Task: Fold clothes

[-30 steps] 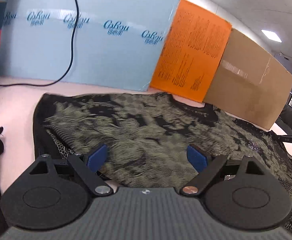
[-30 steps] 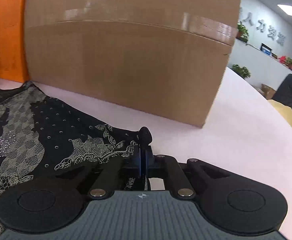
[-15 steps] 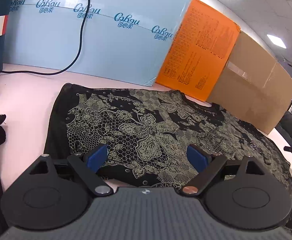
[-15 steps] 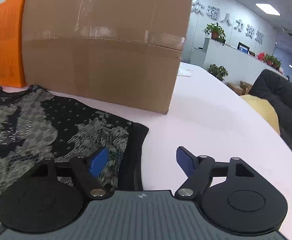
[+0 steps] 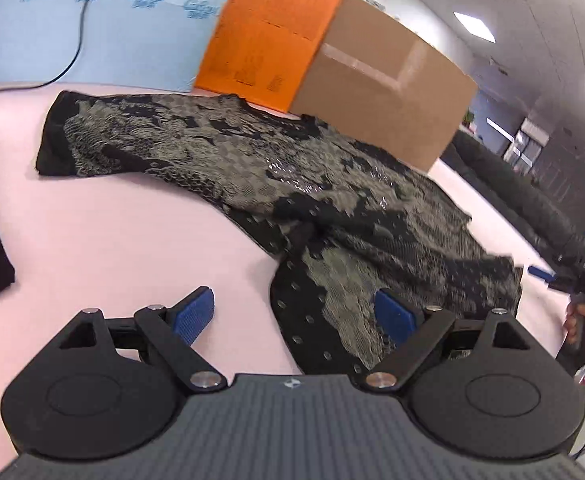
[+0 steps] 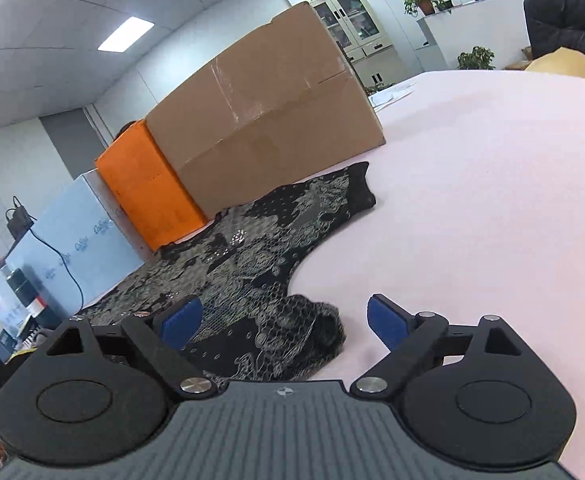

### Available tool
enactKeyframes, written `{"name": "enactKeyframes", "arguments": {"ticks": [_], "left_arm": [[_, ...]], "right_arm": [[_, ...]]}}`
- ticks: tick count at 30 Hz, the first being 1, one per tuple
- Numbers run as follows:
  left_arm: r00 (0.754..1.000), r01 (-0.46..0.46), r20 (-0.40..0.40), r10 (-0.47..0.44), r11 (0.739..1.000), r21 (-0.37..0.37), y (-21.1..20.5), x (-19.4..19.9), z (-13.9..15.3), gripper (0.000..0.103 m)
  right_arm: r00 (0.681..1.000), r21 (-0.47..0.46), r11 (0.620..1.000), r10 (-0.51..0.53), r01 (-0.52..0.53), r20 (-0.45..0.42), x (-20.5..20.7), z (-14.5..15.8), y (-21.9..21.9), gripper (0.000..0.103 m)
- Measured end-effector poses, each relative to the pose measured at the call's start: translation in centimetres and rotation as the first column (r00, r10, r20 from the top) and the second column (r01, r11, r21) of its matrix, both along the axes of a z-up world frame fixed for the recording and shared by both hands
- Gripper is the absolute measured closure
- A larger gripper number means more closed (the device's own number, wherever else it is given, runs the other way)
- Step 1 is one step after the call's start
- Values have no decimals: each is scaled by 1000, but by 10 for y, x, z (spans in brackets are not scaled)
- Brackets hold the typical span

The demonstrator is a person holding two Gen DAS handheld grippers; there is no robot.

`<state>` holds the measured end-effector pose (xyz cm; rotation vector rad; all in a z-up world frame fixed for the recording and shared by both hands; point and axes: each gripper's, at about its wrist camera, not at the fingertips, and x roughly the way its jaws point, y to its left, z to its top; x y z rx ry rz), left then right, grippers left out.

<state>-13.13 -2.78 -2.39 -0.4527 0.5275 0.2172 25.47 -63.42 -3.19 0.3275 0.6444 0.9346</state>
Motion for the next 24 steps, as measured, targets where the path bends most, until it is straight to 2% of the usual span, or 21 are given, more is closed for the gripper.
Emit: {"name": "enactKeyframes", "arguments": {"ticks": [3,4,5,6,7,8,10,11,14,17,20,22,24], "left_arm": [[999,46,-18,-45,997,67,-18,9,-1,19],[998,59,-17,-58,993,98,-23,13,-2,28],[997,72,-25,-69,989,127,-28,17,-3,66],[996,87,-41,-81,984,153,-32,21,-4,93],[995,97,-46,-90,981,166,-35,24,-5,97],[994,104,-44,-98,980,168,-37,26,-5,101],[994,109,-35,-105,980,166,-38,27,-5,102],[994,107,-31,-103,979,172,-39,26,-3,102],[995,101,5,-104,976,193,-39,17,9,102],[994,79,50,-93,972,223,-38,-1,31,102],[992,52,95,-80,963,263,-37,-25,56,102],[990,41,116,-76,960,279,-39,-44,67,102],[990,29,122,-66,959,282,-41,-62,73,102]], "right_arm": [[999,2,1000,29,-29,-17,-8,1,3,13],[999,-9,999,38,-38,-7,-10,1,7,13],[999,-30,999,32,-32,3,-10,2,11,13],[1000,-51,998,25,-24,14,-9,3,15,14],[1000,-73,997,18,-16,24,-9,3,19,14],[1000,-93,995,26,-24,17,-6,1,24,23],[996,-165,982,89,-91,-20,-1,-7,40,102],[995,-204,974,96,-96,-9,-4,-9,44,100],[989,-167,977,140,-130,46,-20,1,41,100],[981,-65,987,155,-148,114,-45,26,23,100],[968,-4,984,177,-179,177,-76,50,3,100],[956,-5,980,194,-198,219,-96,62,-8,100],[951,-28,985,171,-169,259,-109,68,-14,100]]}}
